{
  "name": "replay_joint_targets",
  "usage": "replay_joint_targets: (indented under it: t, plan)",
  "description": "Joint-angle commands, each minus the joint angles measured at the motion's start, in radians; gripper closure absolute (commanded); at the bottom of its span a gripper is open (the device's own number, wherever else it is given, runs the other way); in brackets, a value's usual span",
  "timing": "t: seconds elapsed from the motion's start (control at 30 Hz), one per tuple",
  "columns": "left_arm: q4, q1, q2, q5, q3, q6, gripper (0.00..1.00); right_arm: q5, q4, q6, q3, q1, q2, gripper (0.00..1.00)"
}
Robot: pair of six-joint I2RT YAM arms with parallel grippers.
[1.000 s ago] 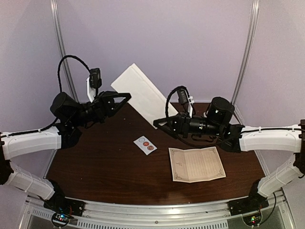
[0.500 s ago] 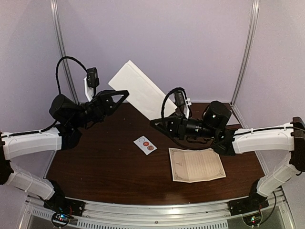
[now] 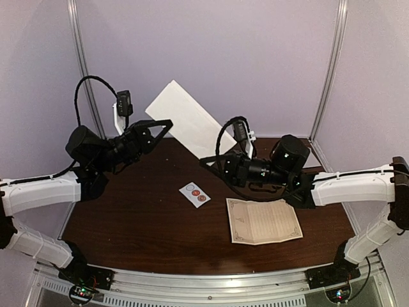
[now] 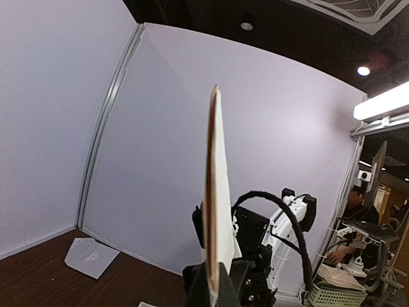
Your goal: Place the letter into the envelope and seal it
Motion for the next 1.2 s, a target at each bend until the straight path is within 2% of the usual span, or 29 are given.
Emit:
replay_joint_targets:
  t: [0.0, 0.03, 0.1, 0.23, 0.37, 0.5, 0.6, 0.67, 0.73, 0.8, 0.93, 0.97, 1.0, 1.03, 1.07, 1.1, 1.17]
  plan:
    - [-0.088, 0.021, -0.042, -0.037, 0.020, 0.029, 1.00, 0.058, -0.074, -0.048, -0.003, -0.001, -0.067, 0.53]
    - [-0.119, 0.030, -0.047, -0.034, 0.031, 0.036, 1.00, 0.073, -0.093, -0.056, -0.012, -0.009, -0.084, 0.39]
    - [-0.214, 0.043, -0.048, -0.015, 0.068, 0.078, 1.00, 0.094, -0.133, -0.074, -0.032, -0.026, -0.122, 0.24]
    - [-0.487, 0.052, -0.039, 0.014, 0.157, 0.200, 1.00, 0.125, -0.247, -0.133, -0.055, -0.065, -0.214, 0.09]
    - [-0.642, 0.056, -0.018, 0.096, 0.211, 0.302, 1.00, 0.122, -0.411, -0.215, -0.015, -0.085, -0.248, 0.00]
    - [-0.760, 0.056, 0.011, 0.230, 0.258, 0.407, 1.00, 0.091, -0.559, -0.293, 0.075, -0.086, -0.218, 0.00]
    - [-0.835, 0.056, 0.029, 0.287, 0.285, 0.467, 1.00, 0.013, -0.628, -0.330, 0.143, -0.085, -0.169, 0.02]
    - [-0.867, 0.056, 0.039, 0.312, 0.301, 0.489, 1.00, -0.029, -0.653, -0.339, 0.180, -0.083, -0.132, 0.08]
    - [-0.883, 0.056, 0.051, 0.318, 0.311, 0.499, 1.00, -0.066, -0.657, -0.341, 0.206, -0.077, -0.100, 0.21]
    - [-0.887, 0.055, 0.067, 0.327, 0.318, 0.500, 1.00, -0.080, -0.654, -0.339, 0.225, -0.066, -0.077, 0.41]
    - [-0.866, 0.056, 0.082, 0.341, 0.315, 0.493, 0.99, -0.071, -0.567, -0.297, 0.203, -0.059, -0.077, 0.96]
    - [-0.855, 0.056, 0.084, 0.342, 0.310, 0.489, 0.84, -0.063, -0.523, -0.275, 0.184, -0.059, -0.084, 1.00]
    - [-0.840, 0.056, 0.086, 0.347, 0.302, 0.483, 0.65, -0.053, -0.480, -0.252, 0.165, -0.060, -0.093, 1.00]
    - [-0.824, 0.056, 0.087, 0.357, 0.294, 0.475, 0.55, -0.047, -0.437, -0.231, 0.148, -0.059, -0.099, 1.00]
    - [-0.812, 0.056, 0.090, 0.362, 0.288, 0.470, 0.50, -0.041, -0.407, -0.214, 0.136, -0.060, -0.103, 1.00]
    - [-0.808, 0.056, 0.095, 0.368, 0.285, 0.463, 0.49, -0.034, -0.387, -0.202, 0.129, -0.060, -0.105, 1.00]
    - [-0.804, 0.056, 0.106, 0.385, 0.284, 0.454, 0.53, -0.028, -0.367, -0.189, 0.122, -0.059, -0.100, 1.00]
